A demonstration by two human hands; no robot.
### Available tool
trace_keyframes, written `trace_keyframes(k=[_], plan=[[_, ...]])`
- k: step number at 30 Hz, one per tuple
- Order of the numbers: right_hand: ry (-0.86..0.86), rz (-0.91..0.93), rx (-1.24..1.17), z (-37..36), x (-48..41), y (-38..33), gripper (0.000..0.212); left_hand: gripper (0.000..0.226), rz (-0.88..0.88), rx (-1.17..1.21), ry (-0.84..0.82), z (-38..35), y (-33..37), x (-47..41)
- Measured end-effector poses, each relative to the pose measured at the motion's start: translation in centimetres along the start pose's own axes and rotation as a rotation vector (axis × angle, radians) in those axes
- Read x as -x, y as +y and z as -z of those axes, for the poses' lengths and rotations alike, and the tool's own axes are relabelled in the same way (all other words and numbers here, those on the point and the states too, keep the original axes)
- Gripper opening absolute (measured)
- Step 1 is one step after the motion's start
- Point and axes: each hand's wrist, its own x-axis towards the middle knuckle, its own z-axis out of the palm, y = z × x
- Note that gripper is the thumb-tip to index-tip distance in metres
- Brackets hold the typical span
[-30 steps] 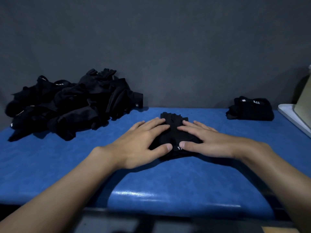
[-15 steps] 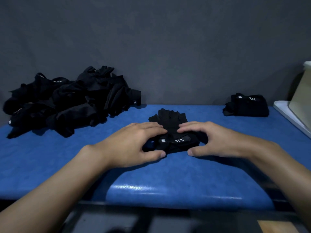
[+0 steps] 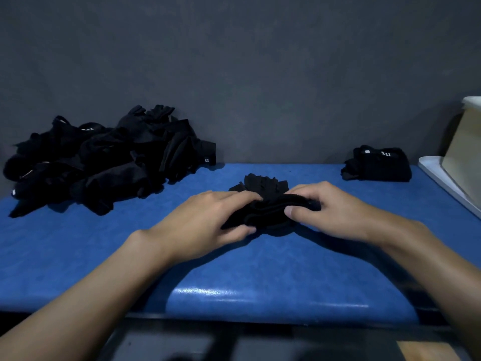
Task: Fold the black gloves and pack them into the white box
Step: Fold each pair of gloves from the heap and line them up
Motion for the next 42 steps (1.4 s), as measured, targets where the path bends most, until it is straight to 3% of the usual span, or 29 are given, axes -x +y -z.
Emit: trace_keyframes(k=[3, 6, 8, 11, 15, 20, 25, 29, 33, 37, 39, 42], plan=[[-0.004, 0.026, -0.068, 0.5, 0.3, -0.3, 0.016, 0.019, 0.015, 0.054, 0.06, -0.1, -0.1, -0.1], [0.005, 0.066, -0.113, 0.8, 0.5, -0.5, 0.047, 0.016, 0.07, 0.159, 0.097, 0.0, 0.0, -0.1], [0.0, 0.076, -0.14, 0.6, 0.5, -0.6, 0.055, 0.008, 0.11, 0.258, 0.134, -0.2, -0.1, -0.2], [0.06, 0.088, -0.208, 0.3, 0.4, -0.7, 0.045, 0.032, 0.16, 0.42, 0.196, -0.5, 0.1, -0.4], [0.135, 0.095, -0.274, 0.0, 0.5, -1.0, 0.022, 0.033, 0.197, 0.586, 0.207, -0.7, 0.3, -0.6], [0.13, 0.037, -0.365, -0.4, 0.2, -0.6, 0.021, 0.064, 0.205, 0.618, 0.212, -1.0, 0.3, -0.8], [0.154, 0.043, -0.387, -0.8, -0.1, -0.4, 0.034, 0.036, 0.264, 0.696, 0.267, -1.5, 0.3, -1.5], [0.198, 0.016, -0.319, -1.0, -0.9, 0.1, 0.052, 0.027, 0.321, 0.705, 0.302, -1.8, 0.3, -2.0], [0.28, -0.001, -0.21, -1.5, -1.9, 0.9, 0.049, 0.039, 0.375, 0.631, 0.303, -2.3, -0.1, -2.5], [0.211, -0.044, -0.164, -1.5, -2.4, 0.9, 0.039, 0.054, 0.325, 0.427, 0.282, -2.4, -0.5, -2.5], [0.172, -0.056, -0.139, -1.5, -2.6, 1.0, 0.034, 0.044, 0.253, 0.35, 0.263, -2.4, -0.6, -2.5], [0.201, -0.077, -0.04, -1.7, -2.9, 1.3, 0.045, 0.031, 0.268, 0.319, 0.201, -2.5, -0.8, -2.6]])
